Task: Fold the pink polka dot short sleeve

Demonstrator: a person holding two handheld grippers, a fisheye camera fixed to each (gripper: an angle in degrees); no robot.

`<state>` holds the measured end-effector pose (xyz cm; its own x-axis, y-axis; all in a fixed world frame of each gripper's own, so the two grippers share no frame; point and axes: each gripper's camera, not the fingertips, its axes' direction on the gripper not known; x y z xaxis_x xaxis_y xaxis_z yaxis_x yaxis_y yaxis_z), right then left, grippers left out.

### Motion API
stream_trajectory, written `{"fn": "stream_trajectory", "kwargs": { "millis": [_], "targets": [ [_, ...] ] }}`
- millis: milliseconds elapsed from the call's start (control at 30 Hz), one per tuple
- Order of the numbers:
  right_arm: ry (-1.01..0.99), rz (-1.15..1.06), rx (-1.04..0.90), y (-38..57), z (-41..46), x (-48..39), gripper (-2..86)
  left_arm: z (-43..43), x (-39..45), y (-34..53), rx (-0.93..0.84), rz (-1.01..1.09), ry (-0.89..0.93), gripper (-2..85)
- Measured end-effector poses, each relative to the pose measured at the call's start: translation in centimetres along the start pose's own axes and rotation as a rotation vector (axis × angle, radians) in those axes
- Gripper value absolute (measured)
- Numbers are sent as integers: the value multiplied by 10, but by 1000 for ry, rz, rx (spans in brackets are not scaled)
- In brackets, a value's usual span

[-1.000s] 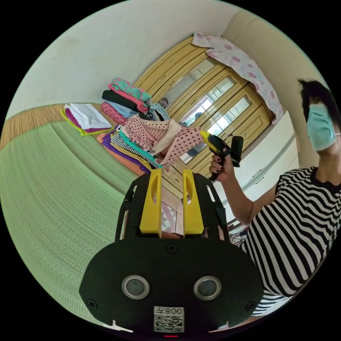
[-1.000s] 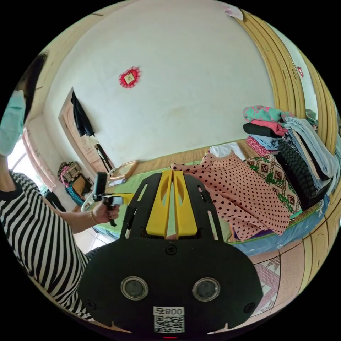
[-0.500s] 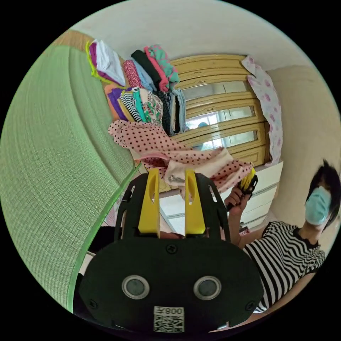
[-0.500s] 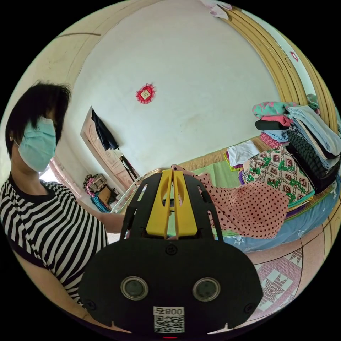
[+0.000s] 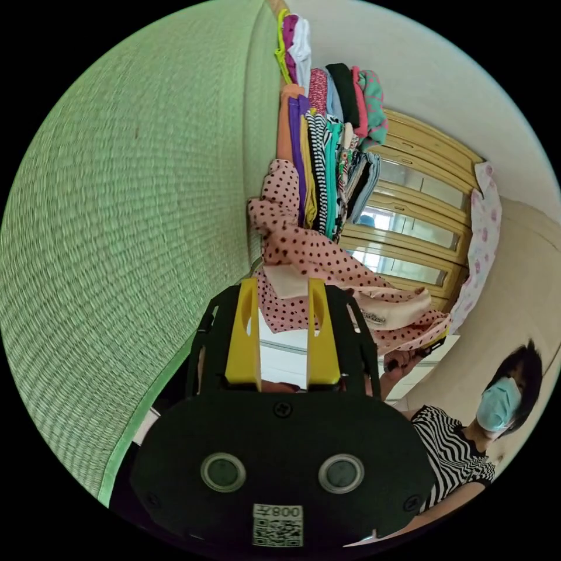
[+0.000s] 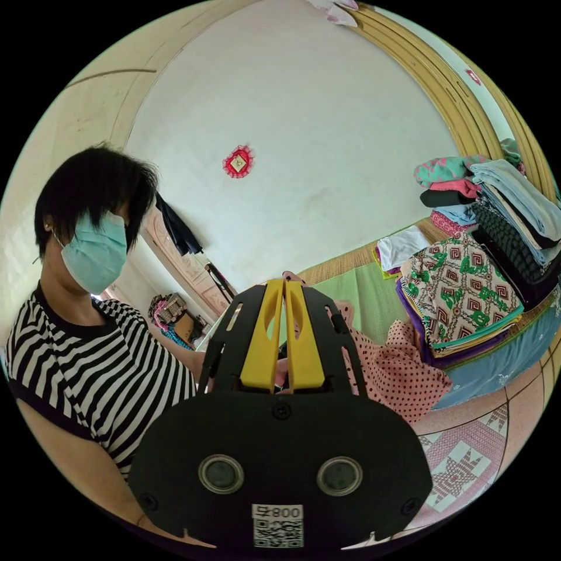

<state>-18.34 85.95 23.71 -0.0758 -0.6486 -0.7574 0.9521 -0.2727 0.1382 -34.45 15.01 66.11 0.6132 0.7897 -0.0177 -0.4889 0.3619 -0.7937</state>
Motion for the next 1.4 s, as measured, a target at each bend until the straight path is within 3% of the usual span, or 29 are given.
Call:
{"fn": "stream_trajectory", "kwargs": {
  "millis": [300, 433, 633, 933, 1400],
  "targets": [
    [-18, -20, -16, -17, -6, -7, 1, -3, 31, 14, 65, -22, 123, 115],
    [-29, -14, -13, -20, -11, -10, 1, 2, 54, 24, 26, -9, 86, 48],
    [-28, -30, 8, -28, -27, -23, 1, -20, 101, 73, 111, 48, 211, 18],
    [-57, -171, 108, -52, -65, -77, 2, -133, 243, 211, 361, 399, 393, 12],
    [-182, -436, 259, -71, -97, -204, 1, -253, 475, 522, 666, 1033, 277, 13]
  ]
}}
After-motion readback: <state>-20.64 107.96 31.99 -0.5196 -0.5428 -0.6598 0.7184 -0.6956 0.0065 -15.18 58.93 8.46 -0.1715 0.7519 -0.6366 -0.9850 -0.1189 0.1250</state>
